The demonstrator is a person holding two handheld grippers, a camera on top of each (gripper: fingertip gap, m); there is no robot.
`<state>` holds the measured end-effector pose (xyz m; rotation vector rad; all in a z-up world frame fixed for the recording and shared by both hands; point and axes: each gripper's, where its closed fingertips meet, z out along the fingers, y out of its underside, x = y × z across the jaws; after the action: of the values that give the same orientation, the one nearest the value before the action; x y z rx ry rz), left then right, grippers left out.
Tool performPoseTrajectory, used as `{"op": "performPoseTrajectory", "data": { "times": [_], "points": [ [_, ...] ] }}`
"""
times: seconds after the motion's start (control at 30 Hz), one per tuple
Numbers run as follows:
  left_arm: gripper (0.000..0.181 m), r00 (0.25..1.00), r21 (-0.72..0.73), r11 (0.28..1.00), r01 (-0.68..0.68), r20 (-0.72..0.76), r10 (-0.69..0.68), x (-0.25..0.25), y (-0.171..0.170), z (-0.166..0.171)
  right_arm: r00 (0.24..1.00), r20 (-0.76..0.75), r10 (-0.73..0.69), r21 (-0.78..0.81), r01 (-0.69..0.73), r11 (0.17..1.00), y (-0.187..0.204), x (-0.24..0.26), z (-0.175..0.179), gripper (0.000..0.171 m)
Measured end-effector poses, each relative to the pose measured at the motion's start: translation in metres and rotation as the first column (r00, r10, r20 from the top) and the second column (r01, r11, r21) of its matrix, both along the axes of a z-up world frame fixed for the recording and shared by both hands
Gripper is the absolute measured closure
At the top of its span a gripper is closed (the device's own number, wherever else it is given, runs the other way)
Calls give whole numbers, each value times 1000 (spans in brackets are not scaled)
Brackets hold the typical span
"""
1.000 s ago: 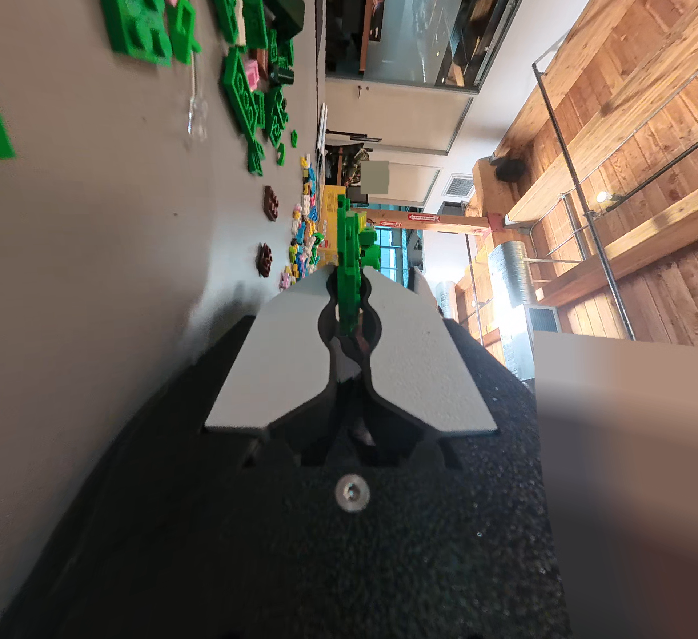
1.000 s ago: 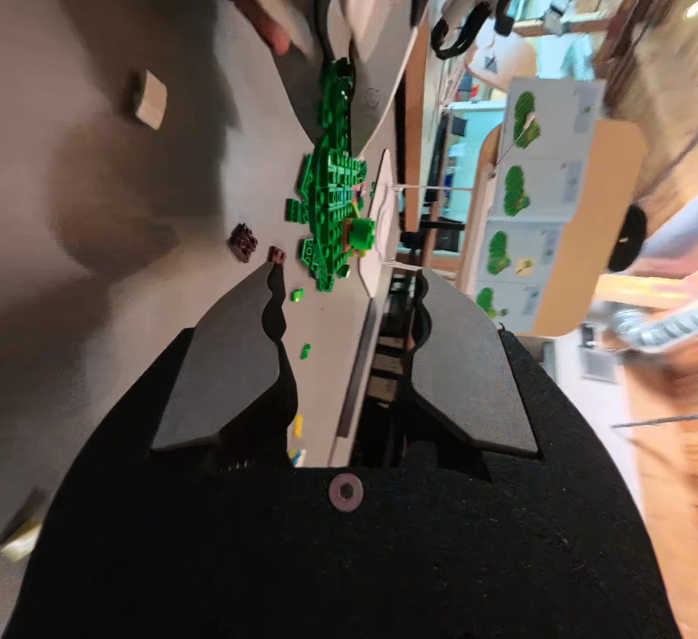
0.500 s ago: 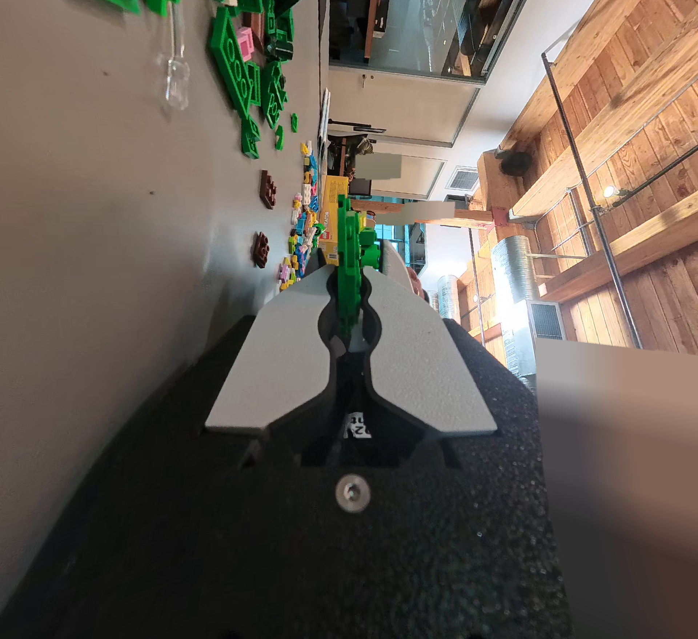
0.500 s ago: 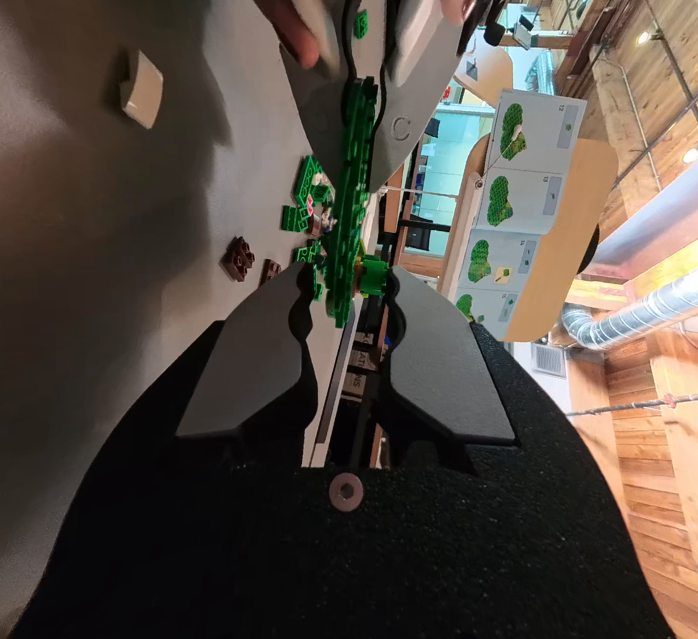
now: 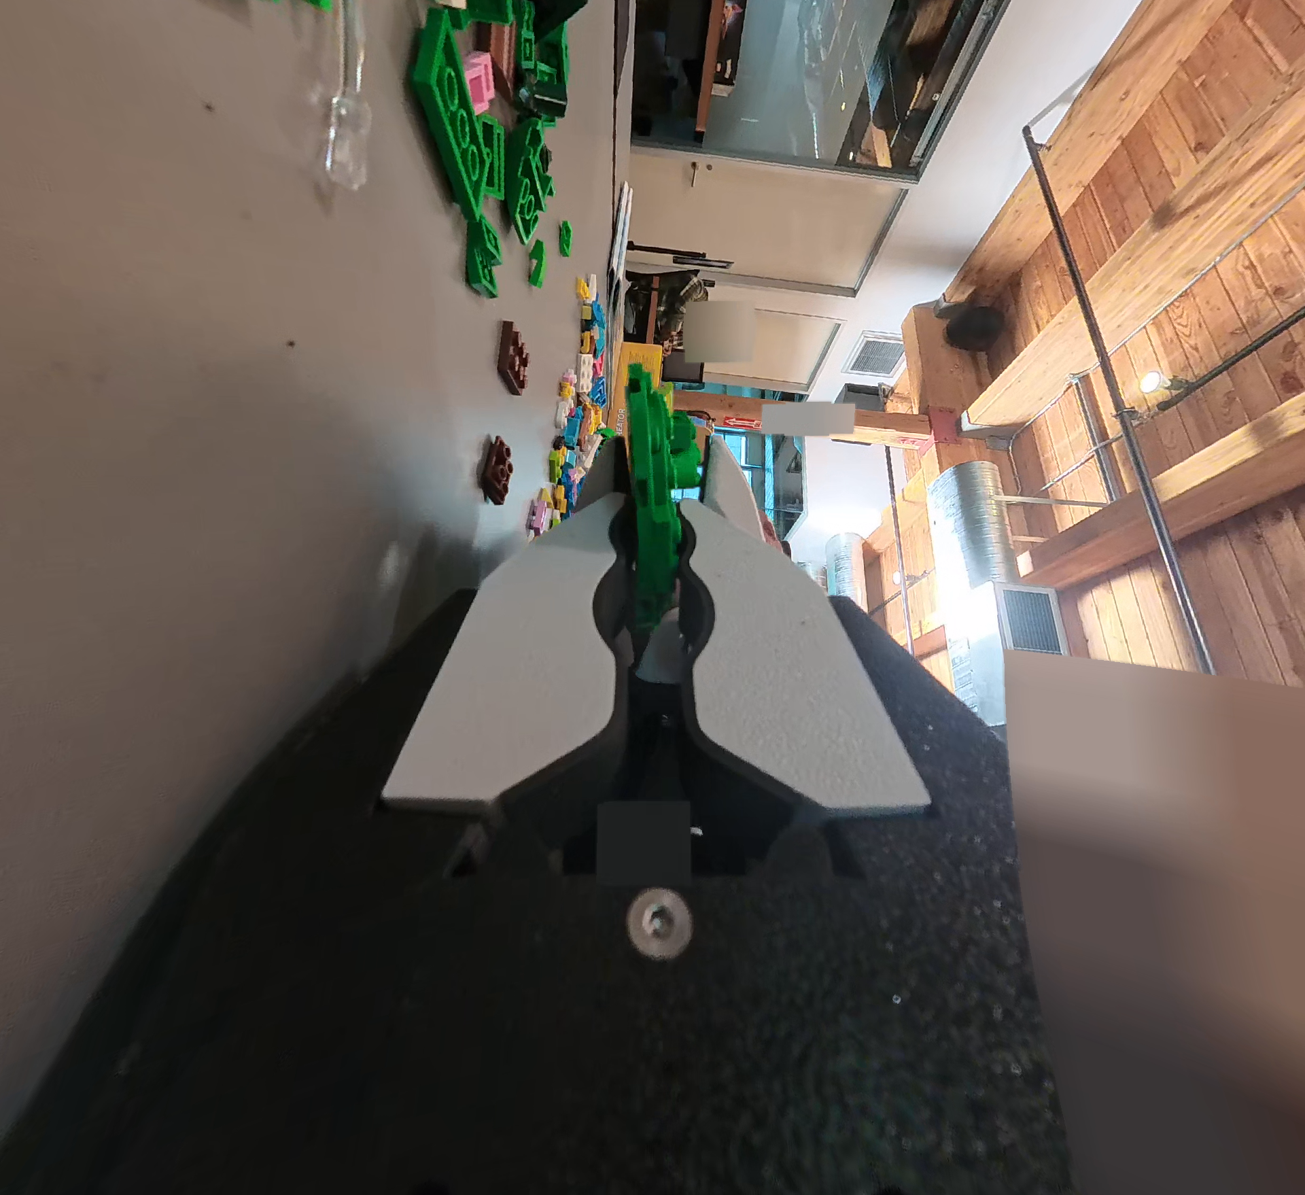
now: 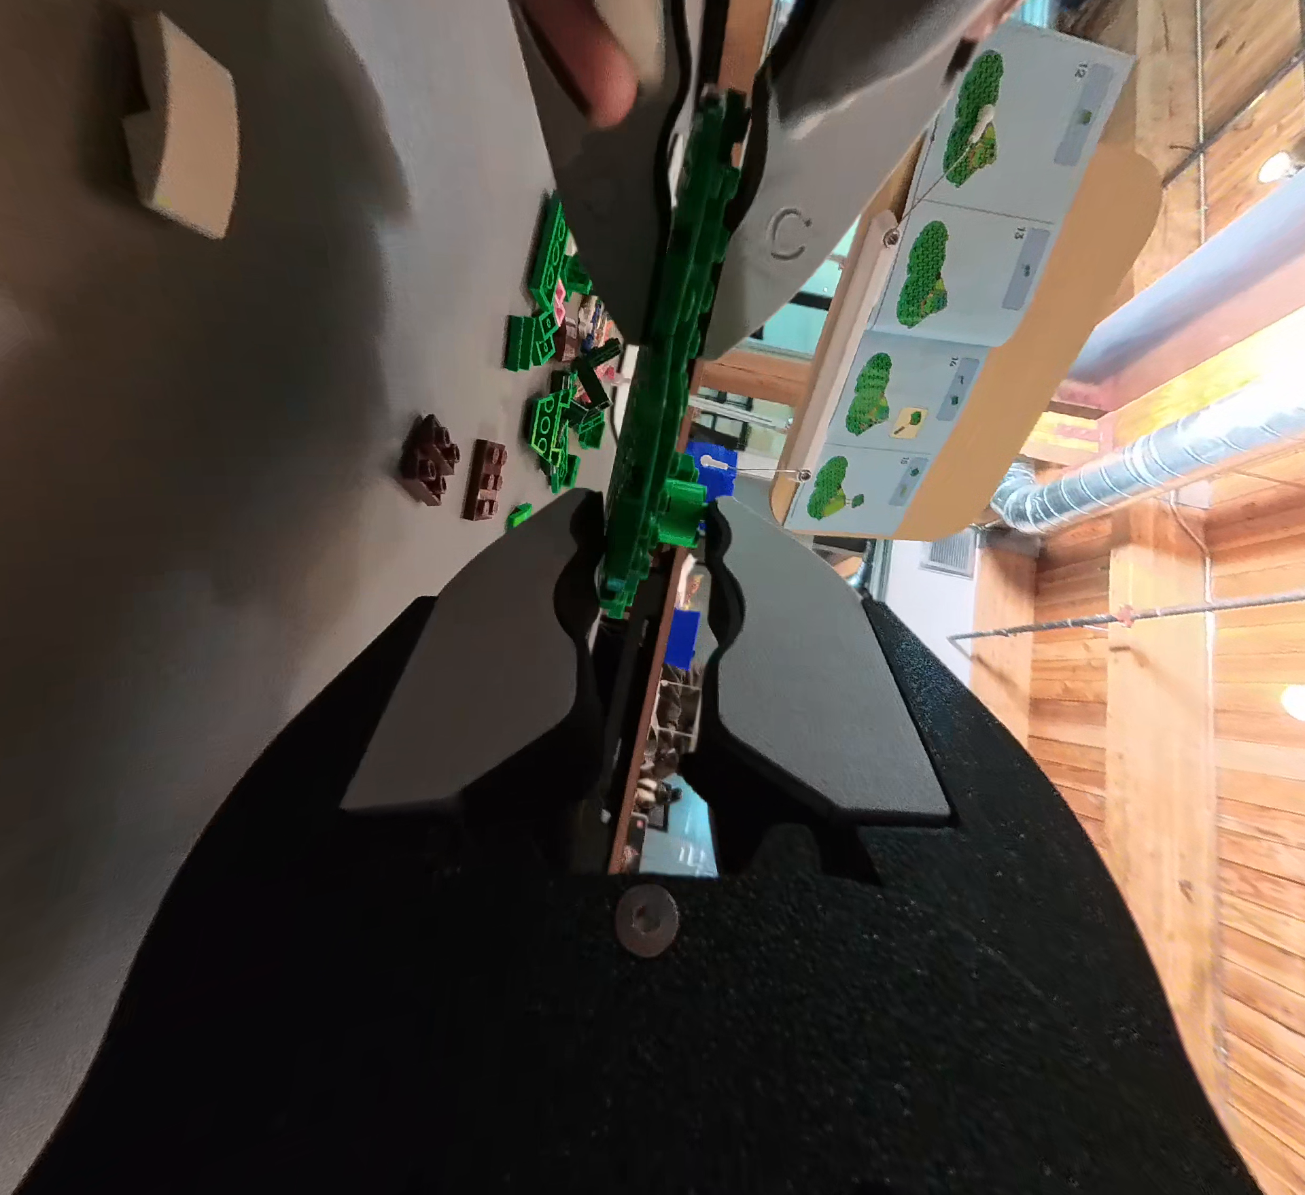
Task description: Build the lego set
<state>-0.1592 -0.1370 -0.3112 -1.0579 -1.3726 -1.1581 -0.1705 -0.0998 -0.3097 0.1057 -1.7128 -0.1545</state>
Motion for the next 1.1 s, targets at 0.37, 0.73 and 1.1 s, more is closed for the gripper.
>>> {"op": "performPoseTrajectory", "data": {
  "times": [0.37,0.73,1.1],
  "points": [
    [171,1000,3,1000,20,-1,-20,4,-1,-3,998,50,42,-45,-40,998,-3,2,-2,148],
    [172,999,16,1000,16,29,-17,3,0,-6,991,124,51,-183,-28,983,-3,3,-9,148],
    [174,1000,77,997,-6,-26,8,-10,-9,6,987,162,-10,-402,75,912,26,11,-7,119]
  ]
}}
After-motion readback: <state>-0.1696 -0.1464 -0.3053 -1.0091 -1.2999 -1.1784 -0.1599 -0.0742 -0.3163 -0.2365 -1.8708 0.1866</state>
